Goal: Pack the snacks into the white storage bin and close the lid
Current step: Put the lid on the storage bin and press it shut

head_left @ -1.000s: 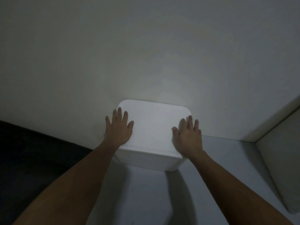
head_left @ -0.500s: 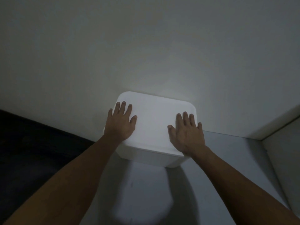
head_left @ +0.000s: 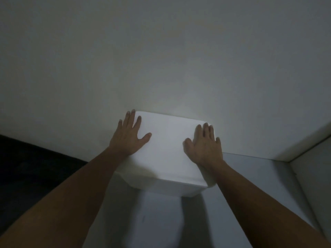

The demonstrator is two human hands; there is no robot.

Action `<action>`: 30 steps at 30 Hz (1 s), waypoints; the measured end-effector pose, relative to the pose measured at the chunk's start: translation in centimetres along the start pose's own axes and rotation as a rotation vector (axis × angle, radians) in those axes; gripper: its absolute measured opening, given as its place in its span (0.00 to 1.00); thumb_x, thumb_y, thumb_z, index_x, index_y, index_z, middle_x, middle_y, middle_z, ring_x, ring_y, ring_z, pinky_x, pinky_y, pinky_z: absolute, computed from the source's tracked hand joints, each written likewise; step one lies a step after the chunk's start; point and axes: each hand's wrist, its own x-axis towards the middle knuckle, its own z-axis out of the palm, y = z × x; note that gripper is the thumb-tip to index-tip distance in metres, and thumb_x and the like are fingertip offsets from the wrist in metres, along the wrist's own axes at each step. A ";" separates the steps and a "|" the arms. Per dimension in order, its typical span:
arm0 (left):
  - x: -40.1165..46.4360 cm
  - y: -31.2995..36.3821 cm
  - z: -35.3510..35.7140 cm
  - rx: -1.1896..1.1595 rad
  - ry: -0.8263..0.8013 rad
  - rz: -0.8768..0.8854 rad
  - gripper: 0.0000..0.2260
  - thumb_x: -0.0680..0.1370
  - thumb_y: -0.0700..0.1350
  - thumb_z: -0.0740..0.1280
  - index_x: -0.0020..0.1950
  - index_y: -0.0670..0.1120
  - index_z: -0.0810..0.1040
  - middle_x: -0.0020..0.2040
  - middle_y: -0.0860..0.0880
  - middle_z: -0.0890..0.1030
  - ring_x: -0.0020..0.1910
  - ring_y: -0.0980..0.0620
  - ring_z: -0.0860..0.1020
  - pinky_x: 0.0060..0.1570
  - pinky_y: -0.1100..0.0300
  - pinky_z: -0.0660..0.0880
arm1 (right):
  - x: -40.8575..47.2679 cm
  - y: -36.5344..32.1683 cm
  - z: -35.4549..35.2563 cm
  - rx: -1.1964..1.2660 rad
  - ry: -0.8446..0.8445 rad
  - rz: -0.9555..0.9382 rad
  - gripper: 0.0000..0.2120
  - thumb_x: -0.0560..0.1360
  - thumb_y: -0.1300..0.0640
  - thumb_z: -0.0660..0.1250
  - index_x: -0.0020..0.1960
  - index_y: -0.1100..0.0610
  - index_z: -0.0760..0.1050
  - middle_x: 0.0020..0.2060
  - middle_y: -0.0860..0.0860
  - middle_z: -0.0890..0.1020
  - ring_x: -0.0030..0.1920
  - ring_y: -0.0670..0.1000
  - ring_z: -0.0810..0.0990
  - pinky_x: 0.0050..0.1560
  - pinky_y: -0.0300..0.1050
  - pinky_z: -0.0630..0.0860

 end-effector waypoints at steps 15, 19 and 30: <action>0.0 0.5 0.2 0.014 -0.034 -0.061 0.39 0.75 0.69 0.50 0.78 0.45 0.52 0.80 0.47 0.50 0.78 0.50 0.46 0.76 0.46 0.45 | -0.9 0.5 -0.7 -0.038 -0.028 -0.111 0.37 0.74 0.35 0.50 0.74 0.57 0.55 0.77 0.58 0.54 0.78 0.57 0.49 0.73 0.67 0.51; -1.7 2.1 -0.8 0.077 -0.131 0.041 0.37 0.76 0.68 0.50 0.78 0.49 0.50 0.80 0.45 0.47 0.78 0.46 0.46 0.75 0.44 0.44 | -3.3 0.5 -2.5 -0.075 -0.323 -0.222 0.48 0.68 0.24 0.55 0.77 0.49 0.43 0.78 0.53 0.41 0.77 0.60 0.38 0.69 0.75 0.44; -6.0 3.1 -0.2 -0.026 -0.400 0.233 0.63 0.48 0.84 0.52 0.75 0.57 0.33 0.76 0.48 0.29 0.74 0.47 0.27 0.70 0.38 0.30 | -5.9 0.6 -1.3 -0.265 -0.397 -0.283 0.63 0.56 0.21 0.63 0.74 0.44 0.30 0.76 0.54 0.31 0.75 0.62 0.30 0.68 0.75 0.43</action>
